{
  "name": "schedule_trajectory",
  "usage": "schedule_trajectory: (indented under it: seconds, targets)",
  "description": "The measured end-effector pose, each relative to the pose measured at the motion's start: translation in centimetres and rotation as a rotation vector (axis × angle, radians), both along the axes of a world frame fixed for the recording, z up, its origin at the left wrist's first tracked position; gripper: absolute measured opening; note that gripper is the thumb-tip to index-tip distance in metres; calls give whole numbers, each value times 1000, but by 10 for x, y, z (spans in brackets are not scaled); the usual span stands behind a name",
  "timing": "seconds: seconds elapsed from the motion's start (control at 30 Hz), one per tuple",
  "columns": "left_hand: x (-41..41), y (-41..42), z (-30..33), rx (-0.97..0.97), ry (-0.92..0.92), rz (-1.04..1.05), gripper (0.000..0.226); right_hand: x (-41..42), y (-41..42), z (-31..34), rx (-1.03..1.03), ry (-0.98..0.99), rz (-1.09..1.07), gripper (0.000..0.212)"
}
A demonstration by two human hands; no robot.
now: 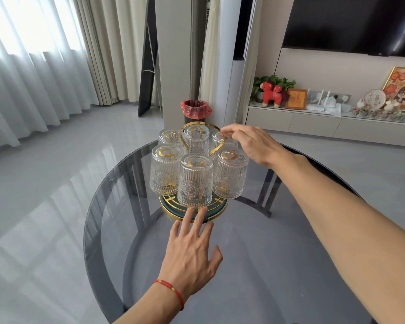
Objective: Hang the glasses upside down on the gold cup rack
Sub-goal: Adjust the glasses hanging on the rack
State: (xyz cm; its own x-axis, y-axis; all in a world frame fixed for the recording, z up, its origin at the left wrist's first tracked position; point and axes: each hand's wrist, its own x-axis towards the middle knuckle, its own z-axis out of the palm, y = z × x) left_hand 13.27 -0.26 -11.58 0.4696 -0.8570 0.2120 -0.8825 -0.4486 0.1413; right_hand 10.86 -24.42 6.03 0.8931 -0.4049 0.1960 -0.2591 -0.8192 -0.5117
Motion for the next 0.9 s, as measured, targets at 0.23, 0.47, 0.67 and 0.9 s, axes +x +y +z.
schedule_trajectory:
  seconds: [0.23, 0.47, 0.67, 0.9]
  targets:
    - [0, 0, 1, -9, 7, 0, 60, 1, 0, 0, -95, 60, -5, 52]
    - [0, -1, -1, 1, 6, 3, 60, 1, 2, 2, -171, 75, -25, 44]
    - [1, -2, -2, 2, 7, -1, 61, 2, 0, 0, -254, 133, -17, 45]
    - [0, -1, -2, -16, -5, -4, 57, 2, 9, 13, -161, -24, -64, 47]
